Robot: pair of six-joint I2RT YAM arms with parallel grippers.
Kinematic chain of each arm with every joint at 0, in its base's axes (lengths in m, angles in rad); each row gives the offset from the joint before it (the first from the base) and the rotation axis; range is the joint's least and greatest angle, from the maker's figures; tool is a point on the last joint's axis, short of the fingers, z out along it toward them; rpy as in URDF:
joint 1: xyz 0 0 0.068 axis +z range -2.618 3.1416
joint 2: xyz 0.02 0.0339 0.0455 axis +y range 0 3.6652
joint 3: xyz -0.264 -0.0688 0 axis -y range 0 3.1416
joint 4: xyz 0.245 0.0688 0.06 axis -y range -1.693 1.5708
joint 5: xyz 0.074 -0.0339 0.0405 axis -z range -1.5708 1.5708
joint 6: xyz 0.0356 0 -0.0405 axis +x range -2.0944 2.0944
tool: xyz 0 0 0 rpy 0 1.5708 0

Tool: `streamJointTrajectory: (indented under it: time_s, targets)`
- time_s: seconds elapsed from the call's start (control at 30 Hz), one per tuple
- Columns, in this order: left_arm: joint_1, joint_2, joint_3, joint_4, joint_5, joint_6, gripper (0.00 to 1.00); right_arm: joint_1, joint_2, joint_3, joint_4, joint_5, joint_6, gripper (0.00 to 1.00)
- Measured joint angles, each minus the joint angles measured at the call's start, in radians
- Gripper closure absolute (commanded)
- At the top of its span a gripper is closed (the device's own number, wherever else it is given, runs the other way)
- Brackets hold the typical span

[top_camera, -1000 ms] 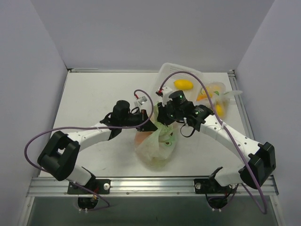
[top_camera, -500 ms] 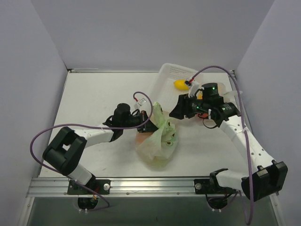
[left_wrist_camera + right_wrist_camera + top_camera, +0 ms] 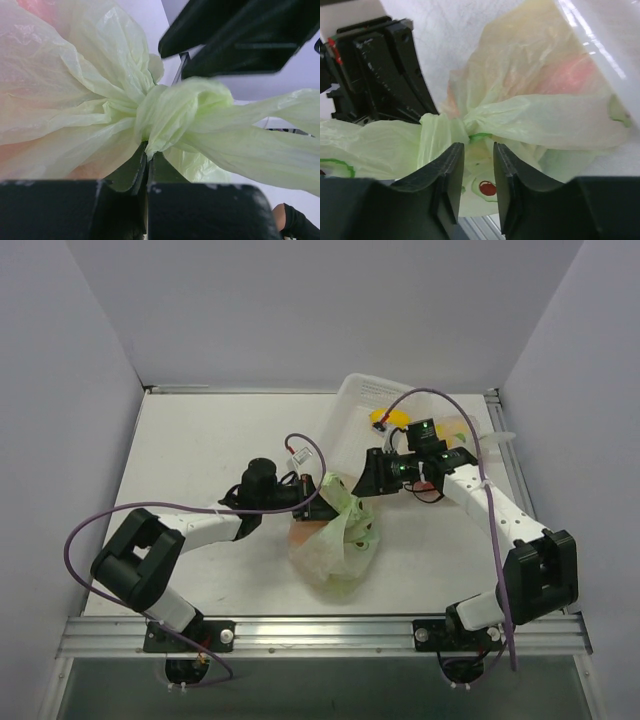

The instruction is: Place the fake fruits into the plastic bag and tie a complex knot

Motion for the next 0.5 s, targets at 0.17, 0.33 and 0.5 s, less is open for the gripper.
streamJointTrajectory:
  time_s: [0.17,0.33,0.5]
  targets:
    - [0.000,0.001,0.000,0.016,0.010,-0.024,1.00,0.065,-0.046,-0.080,0.011,-0.058,-0.029,0.59]
    - [-0.008,0.010,0.000,0.086,0.025,-0.079,1.00,0.110,-0.094,-0.143,-0.002,-0.085,-0.058,0.53]
    - [-0.015,0.010,0.000,0.141,0.031,-0.116,1.00,0.126,-0.092,-0.145,0.012,-0.094,-0.053,0.53]
